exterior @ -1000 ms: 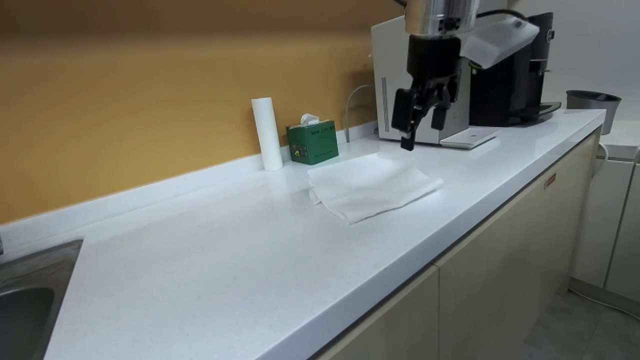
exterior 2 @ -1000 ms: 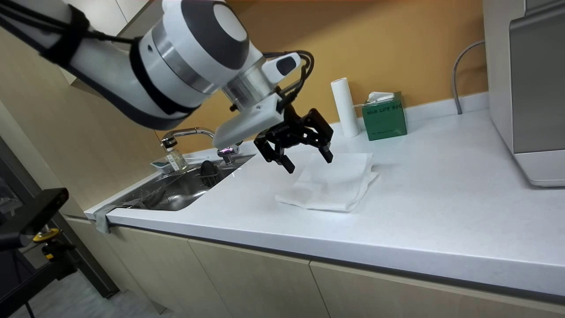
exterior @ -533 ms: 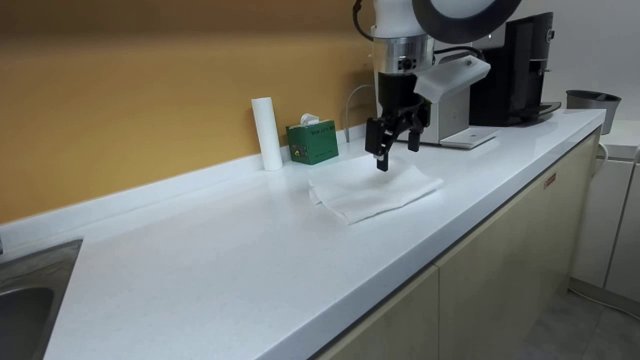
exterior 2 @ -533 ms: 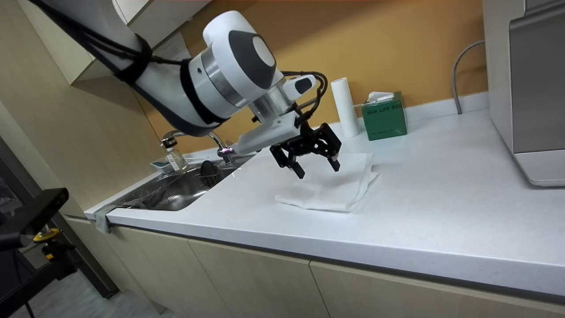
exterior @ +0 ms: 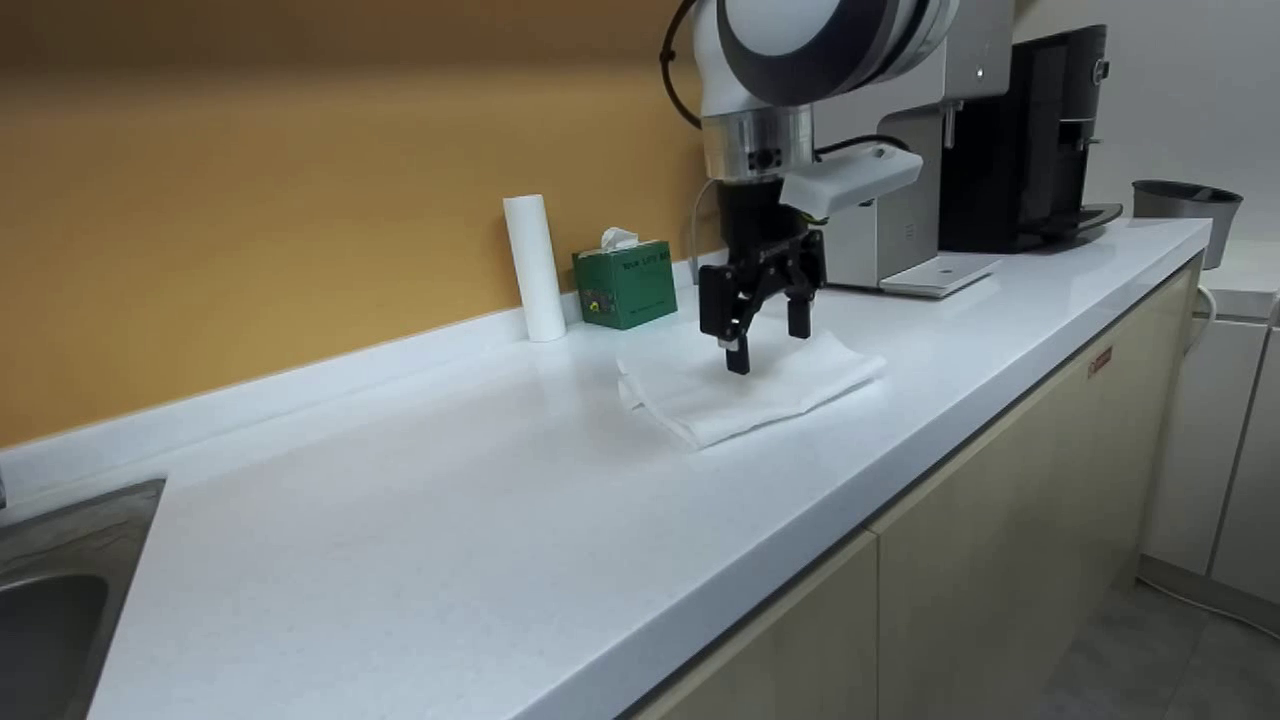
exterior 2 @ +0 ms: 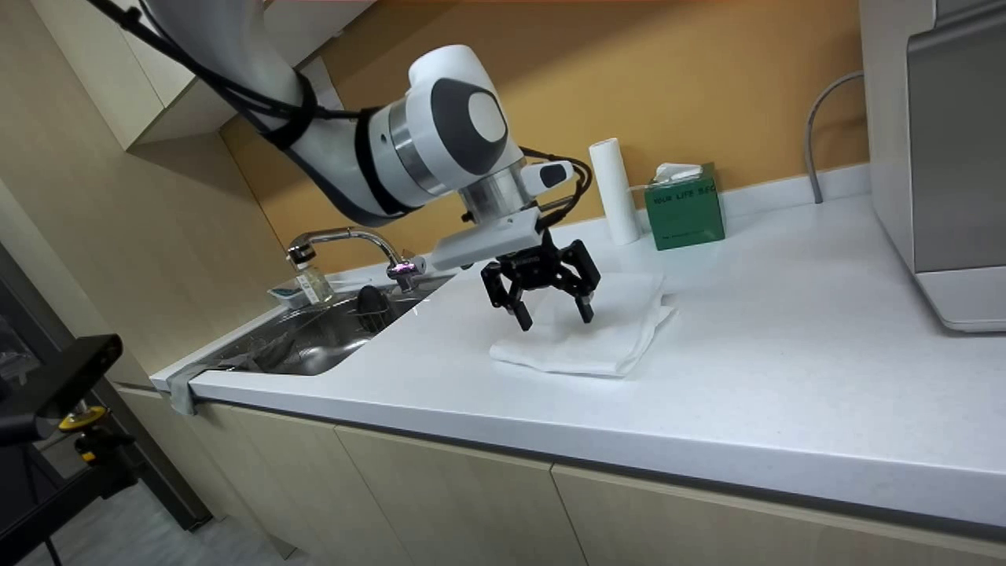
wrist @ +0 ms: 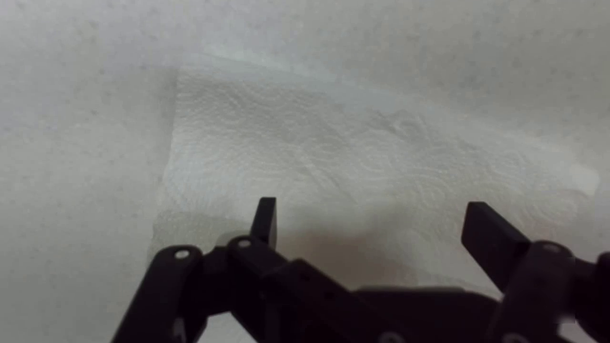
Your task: Clean the counter using the serviette
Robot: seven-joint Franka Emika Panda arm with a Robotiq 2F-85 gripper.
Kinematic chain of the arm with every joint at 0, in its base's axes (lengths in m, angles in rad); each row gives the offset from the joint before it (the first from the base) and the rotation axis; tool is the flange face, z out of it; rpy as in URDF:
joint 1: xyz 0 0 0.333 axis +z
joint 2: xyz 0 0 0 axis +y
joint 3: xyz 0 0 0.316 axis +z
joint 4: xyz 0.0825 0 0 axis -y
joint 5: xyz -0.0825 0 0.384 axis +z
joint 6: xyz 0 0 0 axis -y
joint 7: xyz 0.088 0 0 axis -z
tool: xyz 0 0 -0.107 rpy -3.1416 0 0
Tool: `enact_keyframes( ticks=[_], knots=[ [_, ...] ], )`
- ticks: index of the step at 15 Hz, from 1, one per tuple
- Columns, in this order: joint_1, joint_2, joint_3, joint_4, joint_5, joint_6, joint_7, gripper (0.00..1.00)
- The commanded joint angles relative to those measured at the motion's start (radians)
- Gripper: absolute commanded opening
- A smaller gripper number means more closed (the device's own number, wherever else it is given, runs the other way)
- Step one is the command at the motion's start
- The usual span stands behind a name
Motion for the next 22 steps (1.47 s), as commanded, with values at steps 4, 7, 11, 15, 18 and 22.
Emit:
enact_keyframes(
  ticks=[4,7,11,15,18,22],
  knots=[
    [0.022,0.080,-0.025,0.100,0.005,-0.062,-0.012,1.00],
    [0.031,0.110,-0.036,0.116,-0.004,-0.061,-0.004,1.00],
    [0.034,0.140,-0.046,0.128,0.000,-0.054,-0.010,0.74],
    [0.035,0.151,-0.057,0.136,-0.006,-0.054,-0.007,0.57],
    [0.034,0.149,-0.067,0.136,-0.009,-0.052,-0.004,0.36],
    [0.030,0.145,-0.088,0.136,-0.014,-0.051,0.003,0.08]
  ],
)
